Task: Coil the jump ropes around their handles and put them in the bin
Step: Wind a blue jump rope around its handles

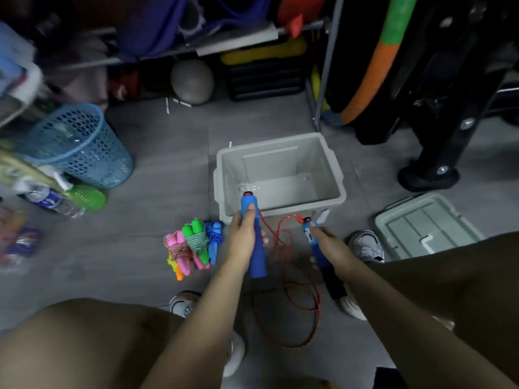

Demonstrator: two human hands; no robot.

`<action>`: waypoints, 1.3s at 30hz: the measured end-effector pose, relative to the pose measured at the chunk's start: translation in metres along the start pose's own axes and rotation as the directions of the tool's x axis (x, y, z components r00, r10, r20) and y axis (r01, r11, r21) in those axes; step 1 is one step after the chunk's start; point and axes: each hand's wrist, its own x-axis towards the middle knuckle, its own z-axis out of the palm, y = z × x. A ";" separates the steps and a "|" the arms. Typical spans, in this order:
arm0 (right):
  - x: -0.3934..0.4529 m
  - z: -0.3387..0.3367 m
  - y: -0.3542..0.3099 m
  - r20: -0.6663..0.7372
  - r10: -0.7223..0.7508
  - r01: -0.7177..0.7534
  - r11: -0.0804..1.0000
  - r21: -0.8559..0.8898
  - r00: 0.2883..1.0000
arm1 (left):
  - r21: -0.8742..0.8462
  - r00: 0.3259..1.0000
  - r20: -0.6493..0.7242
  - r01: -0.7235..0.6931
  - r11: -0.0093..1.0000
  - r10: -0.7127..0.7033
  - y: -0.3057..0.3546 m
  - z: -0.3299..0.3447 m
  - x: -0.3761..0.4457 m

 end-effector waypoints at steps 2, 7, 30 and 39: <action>-0.012 -0.002 -0.008 0.031 -0.010 0.010 1.000 0.005 0.999 | 0.084 0.997 0.064 -0.050 0.995 0.045 0.025 -0.008 -0.006; -0.042 0.000 -0.034 0.155 -0.073 0.044 0.982 0.184 0.985 | 0.238 0.956 0.261 0.073 0.968 -0.136 0.071 -0.016 -0.027; -0.063 0.007 -0.131 0.479 -0.395 0.620 0.539 -0.570 0.784 | -0.053 0.972 0.204 -0.110 0.992 0.119 0.121 -0.028 -0.010; -0.042 0.020 -0.121 0.310 -0.512 0.598 0.690 -0.408 0.801 | 0.233 0.968 0.245 -0.120 0.965 0.061 0.110 -0.021 -0.002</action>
